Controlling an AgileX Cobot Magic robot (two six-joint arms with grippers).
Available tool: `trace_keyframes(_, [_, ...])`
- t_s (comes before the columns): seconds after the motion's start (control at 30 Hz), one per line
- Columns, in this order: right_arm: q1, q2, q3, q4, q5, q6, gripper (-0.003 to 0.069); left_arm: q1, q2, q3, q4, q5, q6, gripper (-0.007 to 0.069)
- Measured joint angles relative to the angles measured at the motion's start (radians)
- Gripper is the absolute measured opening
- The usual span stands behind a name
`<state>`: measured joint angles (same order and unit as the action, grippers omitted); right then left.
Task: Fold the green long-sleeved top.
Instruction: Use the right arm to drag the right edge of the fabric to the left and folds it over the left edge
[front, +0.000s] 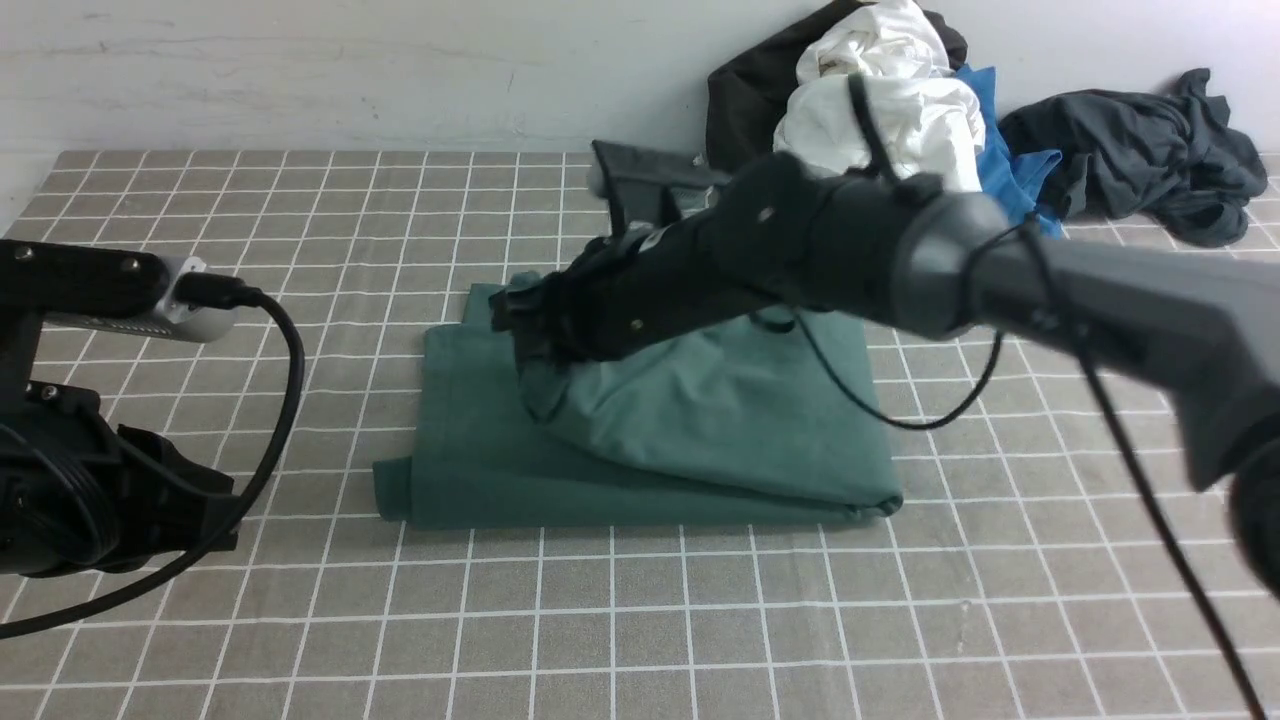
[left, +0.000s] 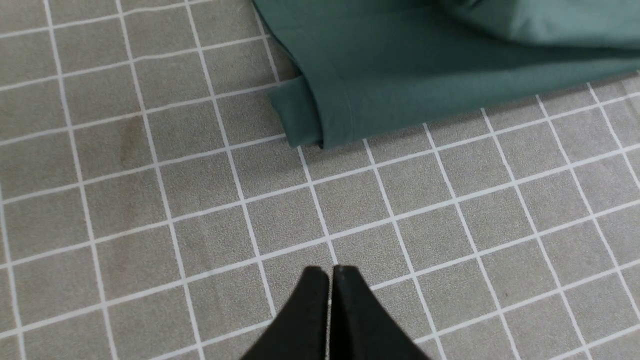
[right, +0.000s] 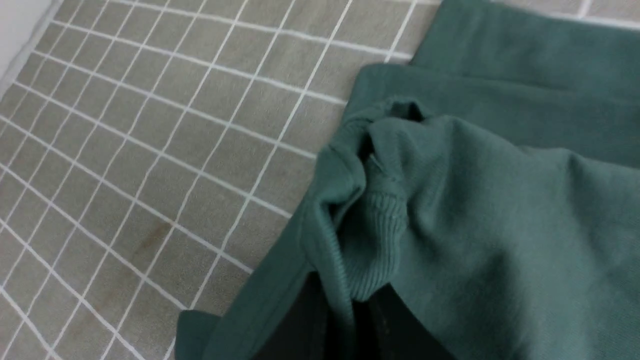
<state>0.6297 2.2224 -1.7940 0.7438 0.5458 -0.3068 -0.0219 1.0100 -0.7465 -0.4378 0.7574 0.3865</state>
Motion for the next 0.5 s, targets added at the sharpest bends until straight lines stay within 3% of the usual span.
trace_keyframes(0.23, [0.015, 0.089, -0.173, 0.031, 0.004, -0.002, 0.008, 0.0, 0.0, 0.0, 0.0, 0.0, 0.005, -0.0007])
trace_keyframes(0.43, [0.015, 0.088, -0.191, -0.053, 0.046, -0.003, 0.0258, 0.0, -0.041, 0.0, 0.0, 0.043, 0.069, -0.0007])
trace_keyframes(0.5, [0.015, 0.088, -0.192, -0.095, 0.085, -0.003, 0.0286, 0.0, -0.109, 0.0, 0.0, 0.061, 0.097, -0.0007])
